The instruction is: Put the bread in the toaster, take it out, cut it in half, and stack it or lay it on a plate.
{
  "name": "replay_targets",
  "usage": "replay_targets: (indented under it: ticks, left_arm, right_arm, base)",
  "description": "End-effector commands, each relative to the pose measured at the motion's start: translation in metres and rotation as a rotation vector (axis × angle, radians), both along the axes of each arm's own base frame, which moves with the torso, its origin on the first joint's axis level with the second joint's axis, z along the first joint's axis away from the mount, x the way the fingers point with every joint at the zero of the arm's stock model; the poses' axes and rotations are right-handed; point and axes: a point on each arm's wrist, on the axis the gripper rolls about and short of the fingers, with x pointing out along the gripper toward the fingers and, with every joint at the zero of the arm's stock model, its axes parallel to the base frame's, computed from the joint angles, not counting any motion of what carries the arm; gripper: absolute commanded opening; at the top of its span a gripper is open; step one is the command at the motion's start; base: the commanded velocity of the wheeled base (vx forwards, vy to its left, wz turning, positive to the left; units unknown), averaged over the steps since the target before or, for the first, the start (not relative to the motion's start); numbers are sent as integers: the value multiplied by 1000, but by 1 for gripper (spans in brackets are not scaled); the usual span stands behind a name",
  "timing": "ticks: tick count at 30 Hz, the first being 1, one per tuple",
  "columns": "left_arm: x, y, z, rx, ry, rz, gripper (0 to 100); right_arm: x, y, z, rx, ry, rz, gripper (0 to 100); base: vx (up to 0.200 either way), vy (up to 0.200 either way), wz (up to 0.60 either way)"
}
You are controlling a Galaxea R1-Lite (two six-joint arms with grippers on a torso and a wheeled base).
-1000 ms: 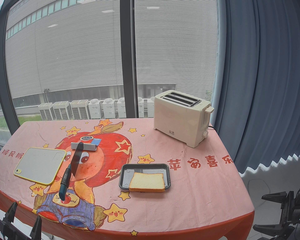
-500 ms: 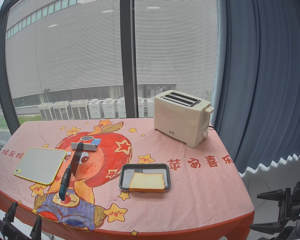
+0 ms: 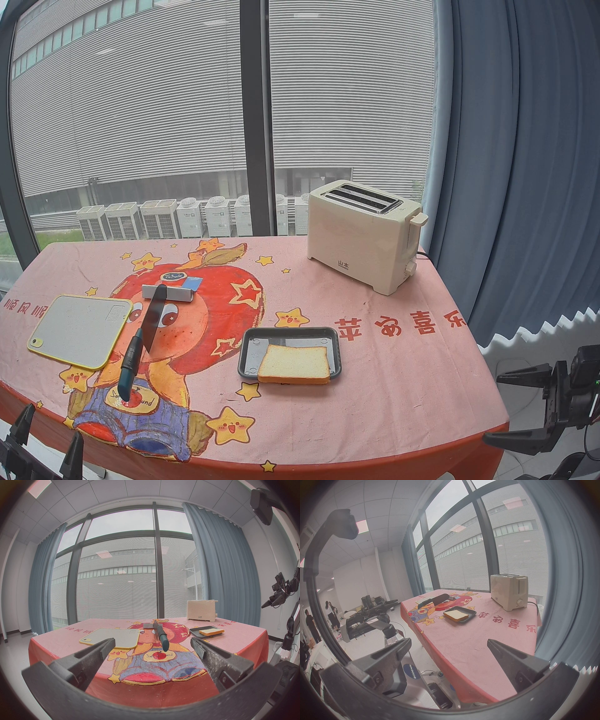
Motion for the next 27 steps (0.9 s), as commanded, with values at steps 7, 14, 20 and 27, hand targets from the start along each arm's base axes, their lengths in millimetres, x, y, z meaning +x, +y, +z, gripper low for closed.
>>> replay_targets:
  ticks: [7,14,20,27]
  left_arm:
    - [1,0,-4,0,9,0,100]
    - [1,0,-4,0,9,0,100]
    - [1,0,-4,0,9,0,100]
    - [1,0,-4,0,9,0,100]
  right_arm:
    - [18,14,-7,-27,76,47,100]
    - [32,24,-7,5,106,46,100]
    - [30,32,-4,77,181,33,100]
    - [28,37,-4,133,276,0,100]
  base:
    - [0,0,0]
    - [0,0,0]
    - [0,0,0]
    - [0,0,0]
